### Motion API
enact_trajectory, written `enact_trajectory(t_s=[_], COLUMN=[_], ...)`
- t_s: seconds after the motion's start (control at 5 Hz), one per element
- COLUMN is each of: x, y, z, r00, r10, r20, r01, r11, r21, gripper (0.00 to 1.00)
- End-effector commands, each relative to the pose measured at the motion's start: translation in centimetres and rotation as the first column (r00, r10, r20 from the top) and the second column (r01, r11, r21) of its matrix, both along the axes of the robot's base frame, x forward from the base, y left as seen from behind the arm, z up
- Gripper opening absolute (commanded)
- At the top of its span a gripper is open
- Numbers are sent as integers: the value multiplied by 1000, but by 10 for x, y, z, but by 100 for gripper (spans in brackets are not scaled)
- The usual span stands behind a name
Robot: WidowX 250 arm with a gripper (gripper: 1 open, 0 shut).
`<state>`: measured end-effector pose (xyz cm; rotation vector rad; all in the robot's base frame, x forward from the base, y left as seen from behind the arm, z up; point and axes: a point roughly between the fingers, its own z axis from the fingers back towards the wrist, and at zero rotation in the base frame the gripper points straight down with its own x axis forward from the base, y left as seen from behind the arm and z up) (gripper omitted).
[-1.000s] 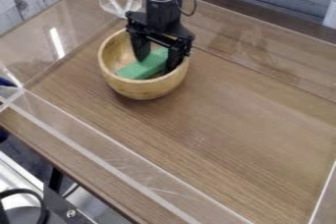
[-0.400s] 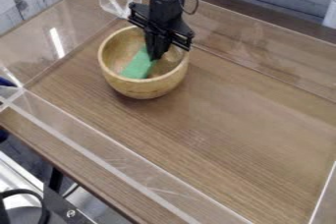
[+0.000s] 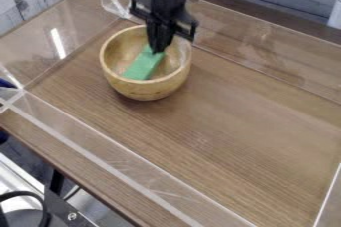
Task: Remove the green block from inside the brown bowl and put it on the table
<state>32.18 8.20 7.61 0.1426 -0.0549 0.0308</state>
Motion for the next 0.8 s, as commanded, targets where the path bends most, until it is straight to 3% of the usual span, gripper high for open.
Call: enact_trajectory(t_s=[0.0,0.2,0.4,0.6], x=[16,23,20,17], y=[-25,-50,-40,-17], z=[56,60,43,31], r00=[995,989,992,998], r10=[-24,-61,-33,1], r20=[101,133,124,67], r01=[23,57,24,-7], r11=[1000,998,997,996], r21=[9,34,68,93], gripper=[0,0,100,100])
